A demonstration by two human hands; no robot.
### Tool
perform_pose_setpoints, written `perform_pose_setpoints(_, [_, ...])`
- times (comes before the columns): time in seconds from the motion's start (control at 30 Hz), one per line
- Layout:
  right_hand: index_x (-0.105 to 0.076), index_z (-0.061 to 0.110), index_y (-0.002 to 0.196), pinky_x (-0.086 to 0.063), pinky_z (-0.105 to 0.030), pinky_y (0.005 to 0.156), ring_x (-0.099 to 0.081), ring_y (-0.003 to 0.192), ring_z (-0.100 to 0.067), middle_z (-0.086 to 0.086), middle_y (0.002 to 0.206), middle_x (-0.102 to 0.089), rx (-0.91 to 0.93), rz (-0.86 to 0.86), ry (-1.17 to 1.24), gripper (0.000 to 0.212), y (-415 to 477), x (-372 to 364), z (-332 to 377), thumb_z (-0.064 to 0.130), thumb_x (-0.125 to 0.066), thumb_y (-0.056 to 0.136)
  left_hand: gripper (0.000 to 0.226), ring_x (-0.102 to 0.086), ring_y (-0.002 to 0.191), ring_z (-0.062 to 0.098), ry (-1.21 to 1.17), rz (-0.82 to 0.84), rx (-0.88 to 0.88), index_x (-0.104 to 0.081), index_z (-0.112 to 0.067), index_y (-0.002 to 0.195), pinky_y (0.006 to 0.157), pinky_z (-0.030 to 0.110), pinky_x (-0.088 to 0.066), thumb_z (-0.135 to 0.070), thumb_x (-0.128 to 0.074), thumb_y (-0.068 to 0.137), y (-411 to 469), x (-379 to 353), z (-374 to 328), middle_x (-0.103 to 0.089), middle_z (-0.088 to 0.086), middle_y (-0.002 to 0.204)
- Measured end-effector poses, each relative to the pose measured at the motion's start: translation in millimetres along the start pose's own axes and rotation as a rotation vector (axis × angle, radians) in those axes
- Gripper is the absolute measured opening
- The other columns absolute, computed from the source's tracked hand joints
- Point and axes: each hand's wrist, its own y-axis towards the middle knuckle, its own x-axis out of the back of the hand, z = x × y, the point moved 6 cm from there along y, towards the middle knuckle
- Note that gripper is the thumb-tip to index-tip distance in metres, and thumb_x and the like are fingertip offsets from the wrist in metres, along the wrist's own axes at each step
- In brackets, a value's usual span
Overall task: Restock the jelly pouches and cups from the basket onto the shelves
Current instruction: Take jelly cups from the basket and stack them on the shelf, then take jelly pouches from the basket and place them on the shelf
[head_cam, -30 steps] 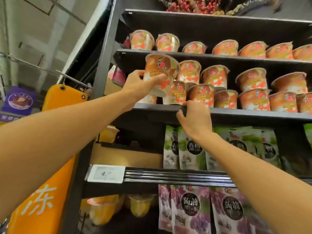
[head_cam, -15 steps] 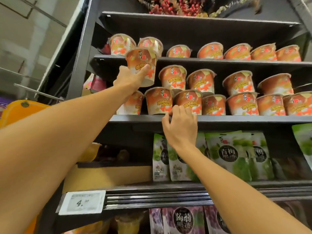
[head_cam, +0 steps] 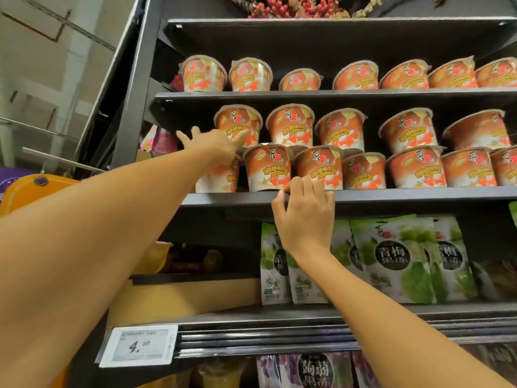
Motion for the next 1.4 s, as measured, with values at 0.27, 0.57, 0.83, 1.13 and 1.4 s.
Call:
perform_pose_setpoints(0.27, [-0.058, 0.01, 0.098, -0.034, -0.036, 0.082, -0.051, 0.089, -0.024, -0.005, 0.091, -0.057, 0.038, -0.004, -0.052, 0.03, 0.1, -3.8, -1.5, 0.033, -0.037, 0.096, 0.081, -0.032, 0.139, 0.033, -0.102, -0.48, -0.092, -0.044, -0.003, 0.137, 0.12, 0.051, -0.009, -0.07, -0.033, 0.092, -40.7, 8.5, 3.1, -0.049, 0.017, 0.139])
perform_pose_setpoints(0.57, [-0.055, 0.013, 0.107, -0.033, -0.039, 0.088, -0.049, 0.097, -0.024, -0.004, 0.101, -0.057, 0.038, 0.105, -0.102, 0.032, 4.3, 1.3, 4.8, 0.033, -0.031, 0.098, 0.054, -0.041, 0.12, 0.024, -0.346, -0.612, -0.279, -0.043, -0.012, 0.133, 0.098, 0.035, -0.034, -0.033, -0.062, 0.087, -123.1, -8.7, 14.7, -0.051, 0.008, 0.128])
perform_pose_setpoints(0.83, [-0.051, 0.015, 0.126, -0.03, -0.042, 0.097, -0.048, 0.115, -0.024, -0.004, 0.123, -0.055, 0.049, 0.303, -0.03, 0.034, -5.8, 23.9, 8.1, 0.03, -0.037, 0.099, 0.018, -0.041, 0.091, 0.007, -0.484, -0.389, -0.275, -0.054, -0.019, 0.107, 0.077, 0.023, -0.035, -0.027, -0.058, 0.092, -200.4, -27.8, 11.2, -0.057, -0.005, 0.095])
perform_pose_setpoints(1.13, [-0.069, 0.024, 0.096, -0.032, -0.032, 0.091, -0.056, 0.093, -0.014, 0.013, 0.093, -0.065, -0.119, 0.361, 0.415, 0.027, -150.5, 133.9, -19.4, 0.027, -0.042, 0.093, 0.007, -0.054, 0.081, 0.01, -0.749, -0.135, -0.184, -0.059, -0.017, 0.095, 0.074, 0.024, -0.043, -0.02, -0.054, 0.092, -355.2, -78.9, 11.5, -0.057, -0.009, 0.085])
perform_pose_setpoints(1.4, [-0.071, 0.02, 0.096, -0.037, -0.033, 0.087, -0.055, 0.093, -0.011, 0.013, 0.095, -0.066, -0.261, 0.772, 0.556, 0.026, -397.5, 224.2, -61.9, 0.023, -0.045, 0.093, 0.039, -0.058, 0.078, 0.011, -1.035, 0.479, 0.121, -0.064, -0.014, 0.086, 0.076, 0.03, -0.042, -0.047, -0.044, 0.086, -598.6, -191.5, 31.9, -0.062, -0.006, 0.078])
